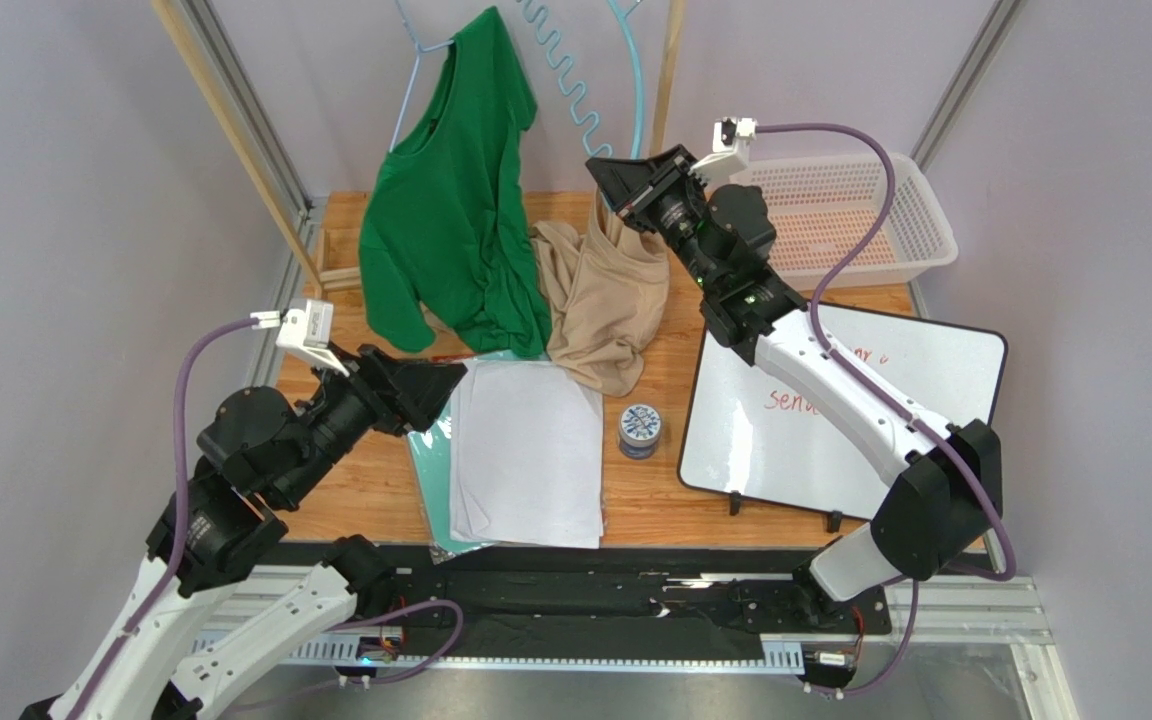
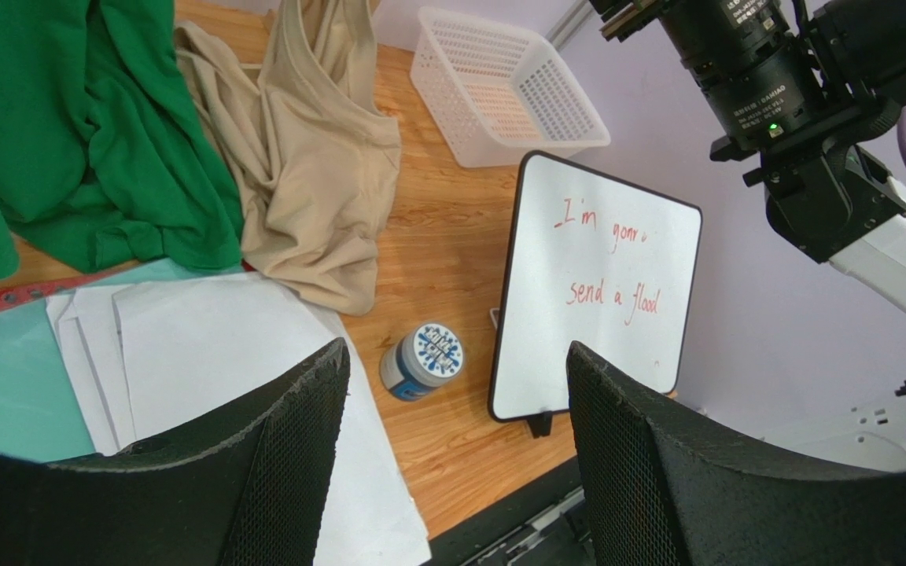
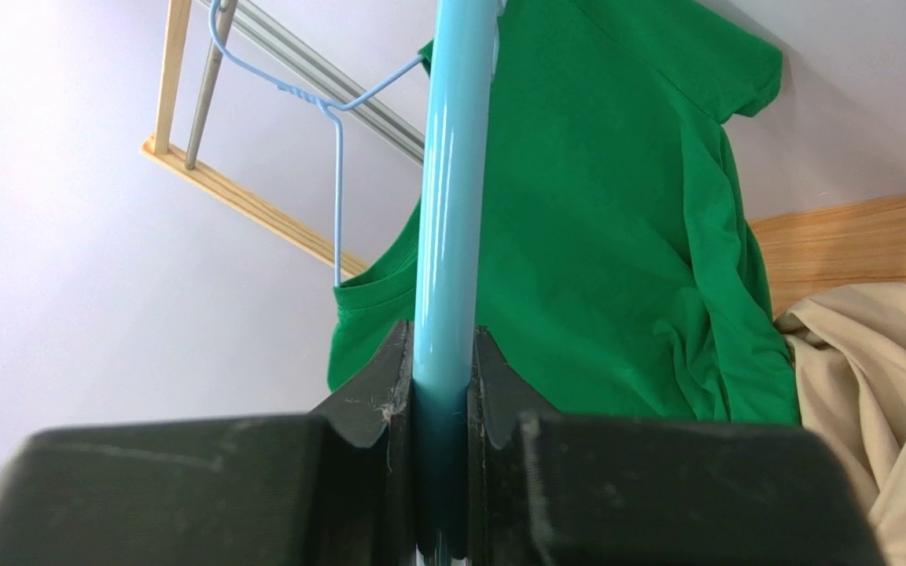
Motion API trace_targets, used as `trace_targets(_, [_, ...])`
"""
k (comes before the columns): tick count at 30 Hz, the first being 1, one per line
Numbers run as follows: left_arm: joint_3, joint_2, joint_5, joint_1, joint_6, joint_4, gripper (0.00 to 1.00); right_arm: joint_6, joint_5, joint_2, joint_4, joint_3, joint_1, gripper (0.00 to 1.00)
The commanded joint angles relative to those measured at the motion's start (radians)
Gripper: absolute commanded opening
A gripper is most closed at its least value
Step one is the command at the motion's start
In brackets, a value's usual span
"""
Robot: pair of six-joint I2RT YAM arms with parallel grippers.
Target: Remove the t-shirt from the hanger
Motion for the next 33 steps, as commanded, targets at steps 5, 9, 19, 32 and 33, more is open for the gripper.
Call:
trace_targets(5, [-0.011,-0.007,0.0,-0.001,0.03,-0.001,0.72,0.025,-0.004,-0.017,0.133,0.066,-0.017,0.0])
trace_targets(9, [-0.014,-0.004,0.003,-0.001,0.029,0.004,0.72,0.028,-0.012,-0.016,0.107,0.087,-0.022,0.0])
trace_targets(19, [-0.018,-0.007,0.007,-0.001,0.022,0.004,0.72,0.091,-0.107,0.032,0.092,0.148,-0.046,0.0])
trace_targets(32, [-0.014,-0.009,0.024,-0.001,0.013,-0.001,0.72,0.198,-0.214,0.118,0.098,0.234,-0.091,0.0])
trace_targets(33, [-0.014,-0.009,0.027,-0.002,0.013,-0.001,0.72,0.201,-0.217,0.121,0.09,0.239,-0.092,0.0])
